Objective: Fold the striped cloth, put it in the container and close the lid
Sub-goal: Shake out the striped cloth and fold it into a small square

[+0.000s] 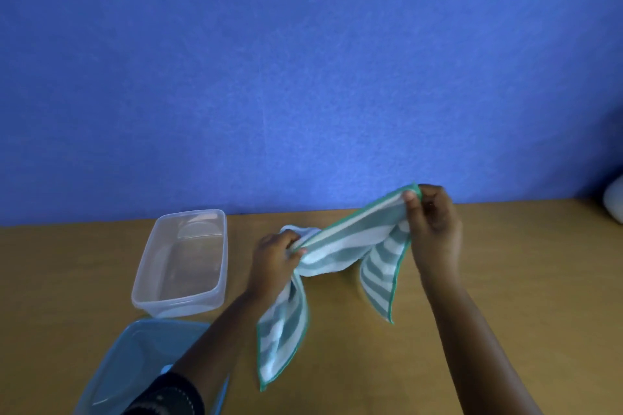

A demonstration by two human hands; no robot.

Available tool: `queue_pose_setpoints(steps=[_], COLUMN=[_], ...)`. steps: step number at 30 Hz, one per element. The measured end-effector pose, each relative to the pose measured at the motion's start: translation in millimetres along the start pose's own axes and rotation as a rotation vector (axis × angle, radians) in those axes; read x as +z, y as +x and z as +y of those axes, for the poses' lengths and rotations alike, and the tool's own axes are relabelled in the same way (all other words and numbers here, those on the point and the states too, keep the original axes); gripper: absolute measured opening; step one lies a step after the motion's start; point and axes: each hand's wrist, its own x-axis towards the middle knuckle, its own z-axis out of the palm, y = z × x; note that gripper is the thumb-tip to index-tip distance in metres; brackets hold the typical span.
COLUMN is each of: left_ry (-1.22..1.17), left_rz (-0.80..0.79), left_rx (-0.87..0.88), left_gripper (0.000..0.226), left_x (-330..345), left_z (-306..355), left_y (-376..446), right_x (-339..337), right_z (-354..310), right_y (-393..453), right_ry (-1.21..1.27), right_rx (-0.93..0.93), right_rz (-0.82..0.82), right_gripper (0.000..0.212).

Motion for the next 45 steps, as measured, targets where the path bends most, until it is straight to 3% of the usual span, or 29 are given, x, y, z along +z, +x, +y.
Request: queue_pose_setpoints(steps=[3,5,7,10,12,16,20,24,27,30,32,34,37,40,43,45], left_ry=[-0.037,-0.108,-0.154,-0.145,-0.132,-0.065,-0.071,0.010,0.105,0.135,0.053,-0.034,-0.512,-0.844,-1.011,-1.027], left_rz=[0.019,0.039,0.011,-0.015,0.005,0.063,0.010,-0.219,-0.404,-0.461,-0.453,-0.484,-0.614,-0.498,-0.472,-0.422], left_rx=[-0.080,-0.081,-0.028,0.096,0.164,0.216,0.021,-0.084,-0.088,-0.107,-0.131,-0.104,-0.120,-0.131,0.000,0.025], left_gripper=[0.007,0.011,0.015,0.011,0.011,0.008,0.007,0.005,0.012,0.009,0.001,0.014,0.020,0.009,0.021,0.022], left_x=[-10.8,-16.7,-20.5,-24.9,-29.8,-38.8,-38.9,-26.9,-7.6,4.6,4.7,-2.7,-23.4,-45.0,-63.8,-69.1], left_z=[-13.2,-2.9,19.9,60.1,81.5,93.5,60.5,15.5,-8.7,-17.1,-16.7,-8.7,20.7,53.0,71.9,78.4], left_y=[2.3,6.5,11.0,18.2,24.2,36.3,44.6,33.2,12.3,-8.0,-14.8,-16.4,-13.9,-8.8,-0.2,7.6], right_x=[-14.8,-18.6,-14.3,0.5,9.4,13.0,7.6,13.6,17.9,16.1,11.0,2.6,-6.8,-6.4,-2.7,8.1], right_z=[3.3,7.5,6.2,-0.3,-1.1,-9.1,-16.7,-7.5,-8.7,-28.4,-42.6,-51.6,-60.4,-59.6,-51.3,-35.7], right_y=[13.3,16.1,13.5,1.5,-2.8,5.6,21.6,35.0,31.5,30.9,31.3,31.2,37.1,45.3,53.7,63.8], right_ry=[-0.116,-0.271,-0.312,-0.359,-0.447,-0.382,-0.268,-0.190,-0.088,0.157,0.221,0.218,0.236,0.158,0.092,-0.020], right_rx=[-0.030,-0.037,-0.083,-0.064,-0.060,-0.071,-0.116,0.166,0.178,0.154,0.157,0.136,0.064,0.028,-0.034,-0.023], right_rz=[0.086,0.022,-0.160,-0.629,-0.745,-0.448,-0.104,-0.205,-0.113,-0.024,-0.052,-0.101,-0.120,-0.105,-0.024,-0.072], right_gripper=[0.002,0.010,0.009,0.016,0.009,0.008,0.005,0.015,0.013,0.008,0.005,0.001,0.003,0.011,0.011,0.002])
